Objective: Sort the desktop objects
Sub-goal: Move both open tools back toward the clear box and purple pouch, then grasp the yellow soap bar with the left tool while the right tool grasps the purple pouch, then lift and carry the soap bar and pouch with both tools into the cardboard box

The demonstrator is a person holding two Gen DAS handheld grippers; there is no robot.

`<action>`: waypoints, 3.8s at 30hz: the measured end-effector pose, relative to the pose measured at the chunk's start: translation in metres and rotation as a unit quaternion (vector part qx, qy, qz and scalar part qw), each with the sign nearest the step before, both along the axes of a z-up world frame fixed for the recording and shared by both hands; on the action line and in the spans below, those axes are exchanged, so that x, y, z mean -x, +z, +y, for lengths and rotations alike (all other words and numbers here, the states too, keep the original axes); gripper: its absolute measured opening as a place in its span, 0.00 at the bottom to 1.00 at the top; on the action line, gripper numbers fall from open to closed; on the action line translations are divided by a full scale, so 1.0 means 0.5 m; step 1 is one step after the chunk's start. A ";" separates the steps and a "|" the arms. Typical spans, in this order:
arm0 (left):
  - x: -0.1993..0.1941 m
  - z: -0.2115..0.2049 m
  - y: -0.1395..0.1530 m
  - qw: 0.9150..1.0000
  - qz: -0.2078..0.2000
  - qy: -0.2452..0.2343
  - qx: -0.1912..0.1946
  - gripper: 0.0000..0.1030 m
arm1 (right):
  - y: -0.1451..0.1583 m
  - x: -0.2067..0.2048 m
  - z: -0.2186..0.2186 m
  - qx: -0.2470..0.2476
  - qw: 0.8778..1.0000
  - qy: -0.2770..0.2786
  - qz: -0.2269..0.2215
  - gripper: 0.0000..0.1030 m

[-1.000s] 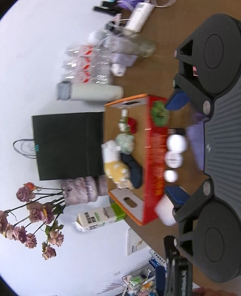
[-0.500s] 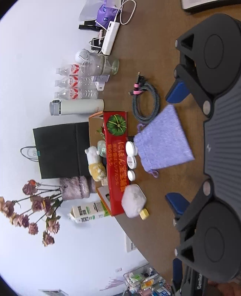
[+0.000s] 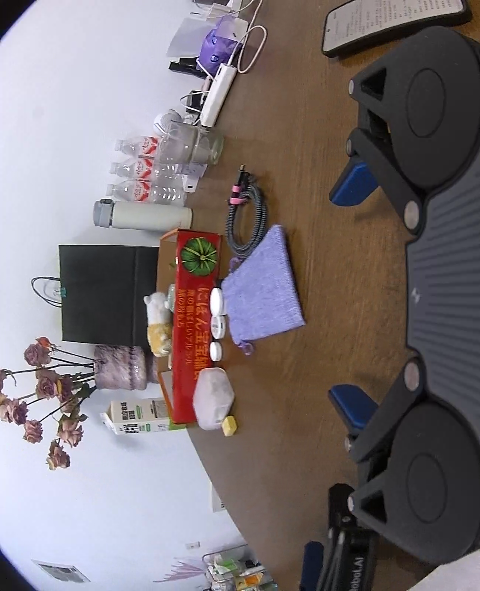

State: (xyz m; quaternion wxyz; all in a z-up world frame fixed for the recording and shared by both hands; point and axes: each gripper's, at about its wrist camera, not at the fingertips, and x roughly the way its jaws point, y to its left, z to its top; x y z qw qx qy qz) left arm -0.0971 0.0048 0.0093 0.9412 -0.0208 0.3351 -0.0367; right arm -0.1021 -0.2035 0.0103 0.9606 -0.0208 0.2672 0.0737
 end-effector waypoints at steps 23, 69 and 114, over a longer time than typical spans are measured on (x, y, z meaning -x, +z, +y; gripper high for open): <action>-0.214 0.047 0.031 1.000 -0.023 -0.019 0.000 0.81 | 0.014 -0.152 0.002 0.001 0.999 0.032 0.004 0.96; -0.039 0.029 0.073 0.997 -0.051 -0.044 0.044 0.31 | 0.085 -0.029 0.045 -0.024 0.998 0.054 -0.022 0.05; 0.006 0.012 0.037 0.998 -0.032 -0.046 0.030 0.31 | 0.051 -0.006 0.108 0.037 0.994 0.094 -0.028 0.00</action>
